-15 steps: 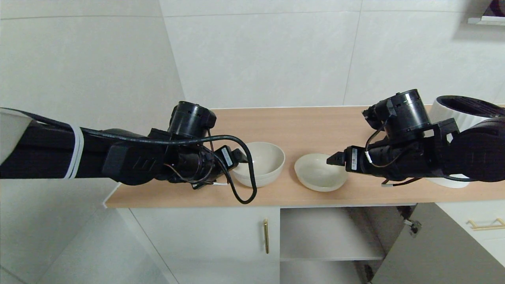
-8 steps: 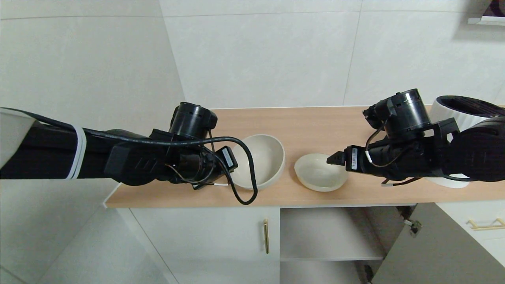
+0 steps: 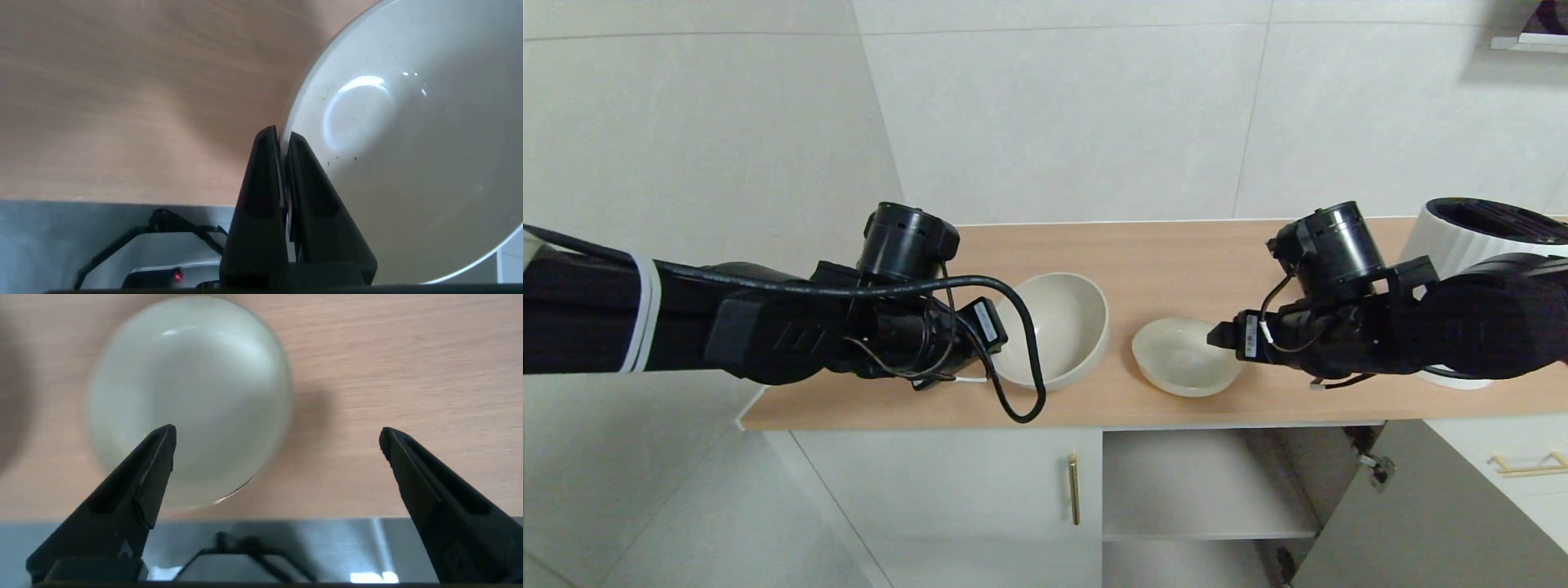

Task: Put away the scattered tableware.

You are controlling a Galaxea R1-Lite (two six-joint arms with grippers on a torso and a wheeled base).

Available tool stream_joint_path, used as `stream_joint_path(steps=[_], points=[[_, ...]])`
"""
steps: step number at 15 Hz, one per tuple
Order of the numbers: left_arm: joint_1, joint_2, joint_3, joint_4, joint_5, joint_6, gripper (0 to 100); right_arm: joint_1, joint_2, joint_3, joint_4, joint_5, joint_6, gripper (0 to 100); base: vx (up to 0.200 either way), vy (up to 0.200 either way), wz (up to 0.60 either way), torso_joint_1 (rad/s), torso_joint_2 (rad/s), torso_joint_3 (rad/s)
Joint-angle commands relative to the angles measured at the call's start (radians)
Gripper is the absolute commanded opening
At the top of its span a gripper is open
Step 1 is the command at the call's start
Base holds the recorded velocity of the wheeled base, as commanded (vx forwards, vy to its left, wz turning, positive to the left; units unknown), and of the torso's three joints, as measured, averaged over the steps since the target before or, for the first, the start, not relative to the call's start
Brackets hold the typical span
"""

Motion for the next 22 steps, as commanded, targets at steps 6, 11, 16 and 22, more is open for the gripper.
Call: stream_joint_path(steps=[6,11,16,22], points=[[0.000,-0.041,0.016,-0.001,-0.002,0.005,0,0.003,0.138,-0.010,-0.061,-0.088,-0.019,100,0.000,0.000,0.00,0.000,0.00,0.000],[0.000,-0.049,0.016,0.001,-0.001,0.003,0,0.003,0.148,-0.010,-0.089,-0.088,-0.015,100,0.000,0.000,0.00,0.000,0.00,0.000],[0.000,-0.055,0.016,0.001,-0.002,0.003,0,0.002,0.146,-0.006,-0.104,-0.087,-0.012,0,0.000,0.000,0.00,0.000,0.00,0.000],[0.000,-0.055,0.016,0.002,-0.002,0.005,0,0.002,0.137,-0.008,-0.105,-0.087,-0.010,0,0.000,0.000,0.00,0.000,0.00,0.000]])
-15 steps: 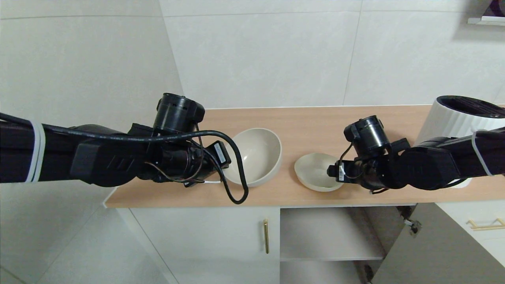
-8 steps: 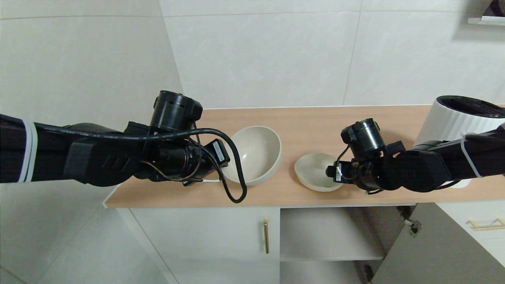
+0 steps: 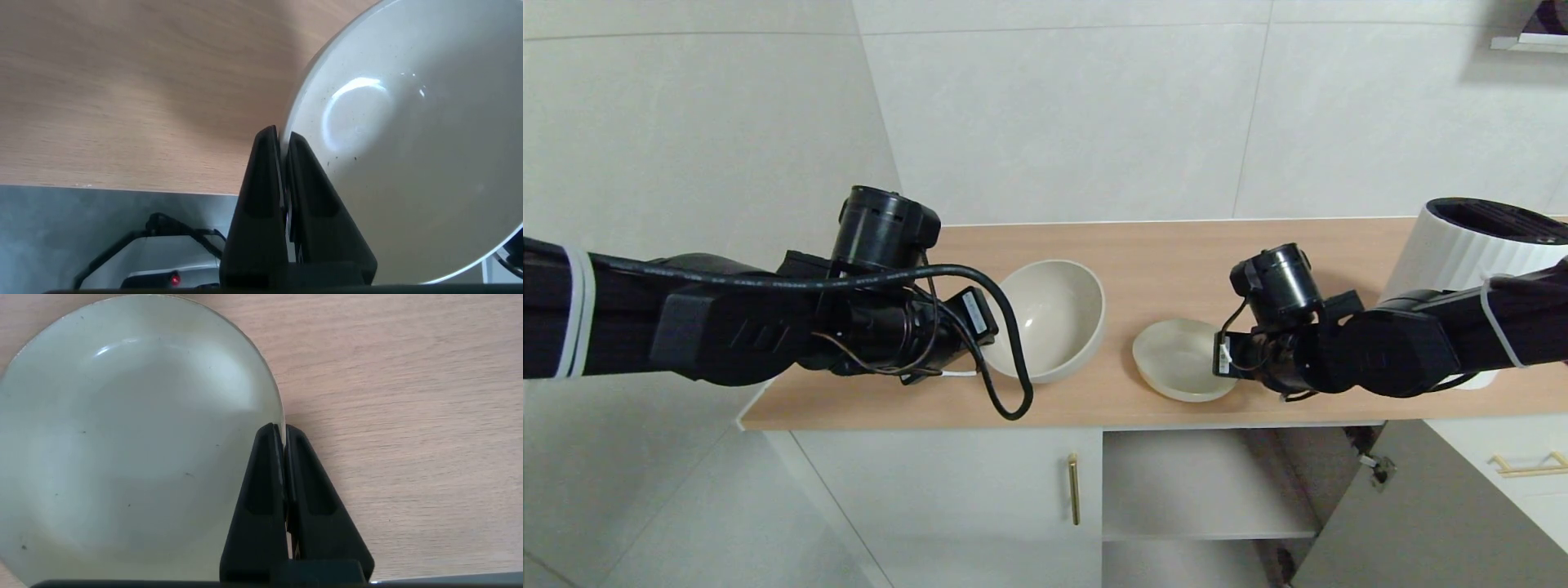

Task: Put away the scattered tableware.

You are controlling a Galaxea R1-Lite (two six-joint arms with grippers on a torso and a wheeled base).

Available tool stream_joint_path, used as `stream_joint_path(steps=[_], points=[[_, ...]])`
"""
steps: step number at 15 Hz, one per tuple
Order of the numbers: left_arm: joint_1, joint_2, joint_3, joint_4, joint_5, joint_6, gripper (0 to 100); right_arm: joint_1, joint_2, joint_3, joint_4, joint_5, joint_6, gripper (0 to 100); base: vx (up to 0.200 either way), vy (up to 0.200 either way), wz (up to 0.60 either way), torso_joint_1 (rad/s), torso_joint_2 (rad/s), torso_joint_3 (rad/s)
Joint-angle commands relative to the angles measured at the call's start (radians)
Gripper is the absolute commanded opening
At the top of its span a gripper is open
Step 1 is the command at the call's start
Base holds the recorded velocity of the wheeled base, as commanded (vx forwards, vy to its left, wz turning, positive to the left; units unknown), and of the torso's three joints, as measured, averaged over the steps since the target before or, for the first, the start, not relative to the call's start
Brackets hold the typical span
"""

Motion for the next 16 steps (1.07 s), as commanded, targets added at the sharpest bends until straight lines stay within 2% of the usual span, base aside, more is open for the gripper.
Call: stream_joint_path(steps=[1,4,6,7,8,11,13,14,16], points=[[0.000,-0.003,0.000,0.000,0.000,0.000,0,0.000,-0.006,0.001,0.001,0.001,0.000,0,0.000,0.000,0.00,0.000,0.00,0.000],[0.000,-0.030,0.015,0.000,0.000,0.004,0,-0.003,-0.071,0.017,0.009,0.043,0.000,0,0.000,0.000,0.00,0.000,0.00,0.000],[0.000,-0.069,0.048,0.002,-0.001,0.034,0,-0.006,-0.164,0.064,0.013,0.124,-0.004,0,0.000,0.000,0.00,0.000,0.00,0.000],[-0.002,-0.089,0.075,0.000,-0.001,0.060,0,-0.006,-0.215,0.096,0.024,0.158,-0.009,0,0.000,0.000,0.00,0.000,0.00,0.000],[-0.003,-0.125,0.130,0.000,-0.001,0.106,0,-0.006,-0.293,0.145,0.050,0.205,-0.012,0,0.000,0.000,0.00,0.000,0.00,0.000],[-0.002,-0.226,0.218,0.000,-0.009,0.161,0,-0.014,-0.408,0.162,0.178,0.248,-0.034,0,0.000,0.000,0.00,0.000,0.00,0.000],[-0.002,-0.304,0.290,0.000,-0.044,0.238,0,-0.014,-0.463,0.214,0.208,0.256,-0.035,0,0.000,0.000,0.00,0.000,0.00,0.000],[-0.002,-0.336,0.325,-0.001,-0.053,0.258,0,-0.014,-0.495,0.242,0.208,0.284,-0.035,0,0.000,0.000,0.00,0.000,0.00,0.000],[-0.003,-0.375,0.371,0.000,-0.052,0.261,0,-0.017,-0.542,0.280,0.204,0.311,-0.034,0,0.000,0.000,0.00,0.000,0.00,0.000]])
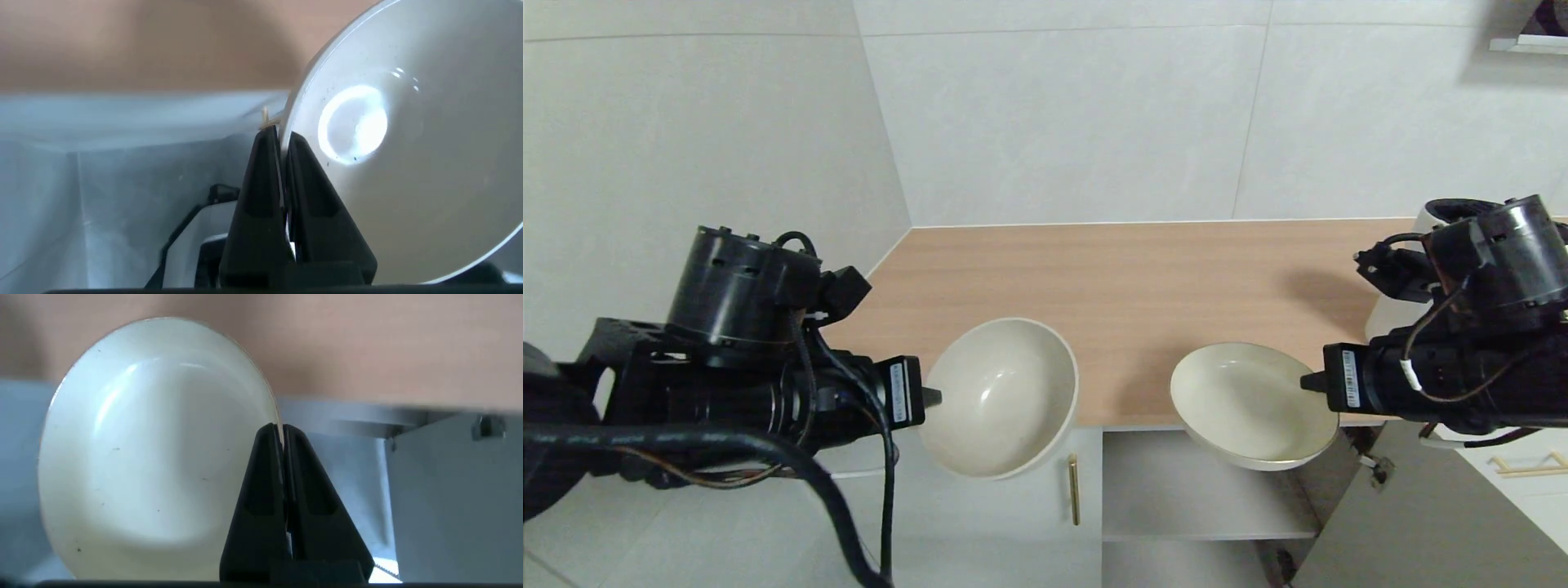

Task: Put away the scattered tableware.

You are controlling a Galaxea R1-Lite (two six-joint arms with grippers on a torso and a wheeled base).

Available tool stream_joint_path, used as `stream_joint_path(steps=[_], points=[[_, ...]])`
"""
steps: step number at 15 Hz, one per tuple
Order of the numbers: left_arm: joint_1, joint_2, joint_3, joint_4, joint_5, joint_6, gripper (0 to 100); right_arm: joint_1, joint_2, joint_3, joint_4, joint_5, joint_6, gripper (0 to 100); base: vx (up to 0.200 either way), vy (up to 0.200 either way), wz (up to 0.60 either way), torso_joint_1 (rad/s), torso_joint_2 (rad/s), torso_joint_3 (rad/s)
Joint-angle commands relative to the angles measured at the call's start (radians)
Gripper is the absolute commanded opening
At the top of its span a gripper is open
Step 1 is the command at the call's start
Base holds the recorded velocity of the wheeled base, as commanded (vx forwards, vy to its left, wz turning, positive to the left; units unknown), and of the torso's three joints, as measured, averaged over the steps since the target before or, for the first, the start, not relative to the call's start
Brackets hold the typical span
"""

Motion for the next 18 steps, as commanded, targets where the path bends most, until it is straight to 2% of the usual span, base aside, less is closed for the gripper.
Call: stream_joint_path(steps=[1,4,9,15,18], points=[[-0.001,-0.063,0.035,0.000,0.000,0.002,0,-0.003,-0.068,0.032,-0.002,0.007,0.001,0,0.000,0.000,0.00,0.000,0.00,0.000],[-0.050,-0.057,0.053,-0.002,0.003,0.002,0,-0.004,-0.082,0.081,-0.007,0.008,0.001,0,0.000,0.000,0.00,0.000,0.00,0.000],[-0.055,-0.024,0.056,-0.002,0.009,-0.002,0,0.002,-0.103,0.101,-0.007,0.005,-0.021,0,0.000,0.000,0.00,0.000,0.00,0.000],[-0.055,-0.004,0.058,-0.002,0.010,-0.002,0,0.002,-0.099,0.106,-0.005,0.007,-0.027,0,-0.200,0.000,0.00,0.003,0.00,0.002],[-0.055,-0.001,0.064,-0.003,0.012,0.001,0,0.002,-0.094,0.112,-0.007,0.005,-0.027,0,0.000,0.000,0.00,0.000,0.00,0.000]])
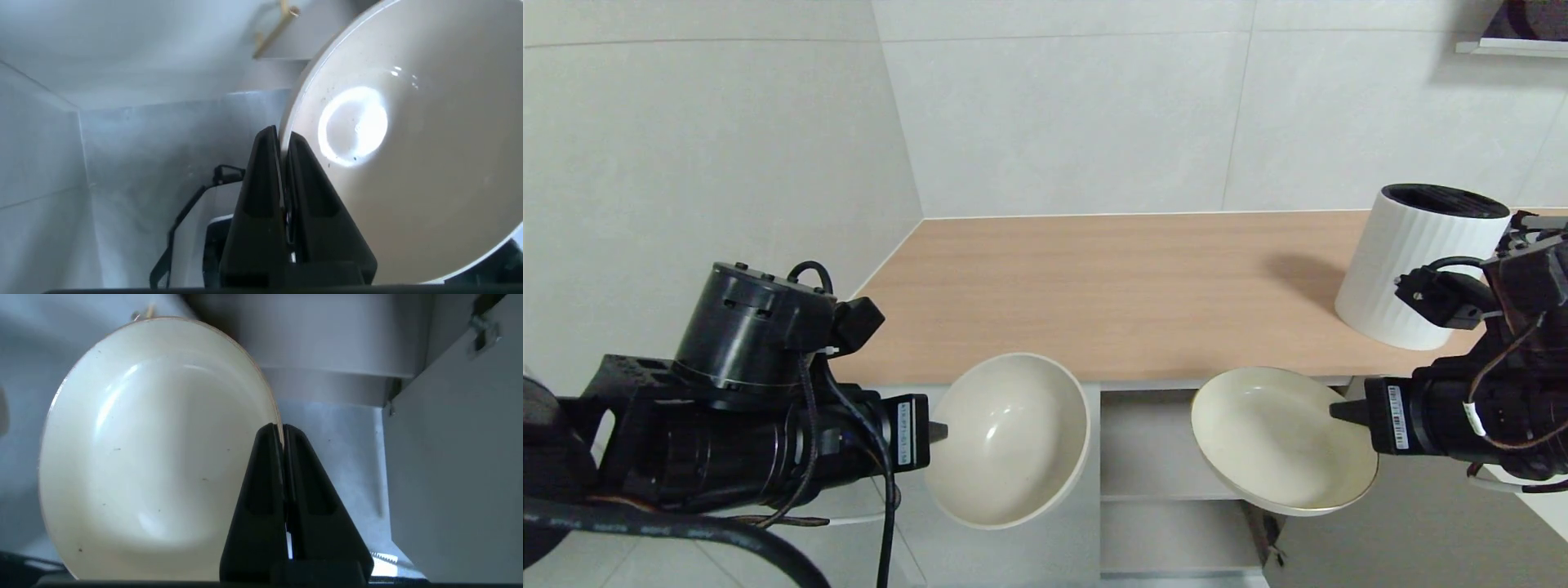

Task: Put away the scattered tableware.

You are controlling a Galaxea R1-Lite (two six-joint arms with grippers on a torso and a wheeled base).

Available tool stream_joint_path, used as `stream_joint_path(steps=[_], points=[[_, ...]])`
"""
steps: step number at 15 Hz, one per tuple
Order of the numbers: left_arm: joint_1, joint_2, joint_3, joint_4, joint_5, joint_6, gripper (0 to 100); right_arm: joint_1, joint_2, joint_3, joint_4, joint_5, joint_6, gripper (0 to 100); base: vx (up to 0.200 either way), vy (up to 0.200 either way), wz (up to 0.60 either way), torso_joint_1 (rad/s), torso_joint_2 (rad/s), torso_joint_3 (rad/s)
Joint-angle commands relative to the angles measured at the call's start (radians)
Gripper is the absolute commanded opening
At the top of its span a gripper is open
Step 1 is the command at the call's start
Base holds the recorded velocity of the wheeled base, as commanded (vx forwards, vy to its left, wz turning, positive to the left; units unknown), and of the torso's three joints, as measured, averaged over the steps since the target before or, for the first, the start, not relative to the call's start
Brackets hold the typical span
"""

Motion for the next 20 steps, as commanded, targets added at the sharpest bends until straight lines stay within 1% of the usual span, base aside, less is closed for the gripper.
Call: stream_joint_path(steps=[1,6,9,14,20], points=[[0.000,0.008,0.004,0.000,0.013,0.000,0,0.000,0.016,0.002,-0.001,-0.002,0.000,0,0.000,0.000,0.00,0.000,0.00,0.000],[-0.007,0.031,0.007,0.000,0.030,0.002,0,-0.002,0.034,0.002,-0.001,-0.002,0.002,0,0.000,0.000,0.00,0.000,0.00,0.000],[-0.007,0.034,0.007,-0.002,0.050,0.002,0,-0.003,0.037,0.002,-0.001,-0.002,0.002,0,0.000,0.000,0.00,0.000,0.00,0.000],[-0.007,0.035,0.005,-0.002,0.053,0.002,0,-0.006,0.065,0.002,-0.001,-0.002,0.002,0,0.000,0.000,0.00,0.000,0.00,0.000],[-0.007,0.037,0.007,-0.002,0.053,0.002,0,-0.006,0.073,0.002,-0.001,-0.002,0.002,0,0.000,0.000,0.00,-0.171,0.42,0.237]])
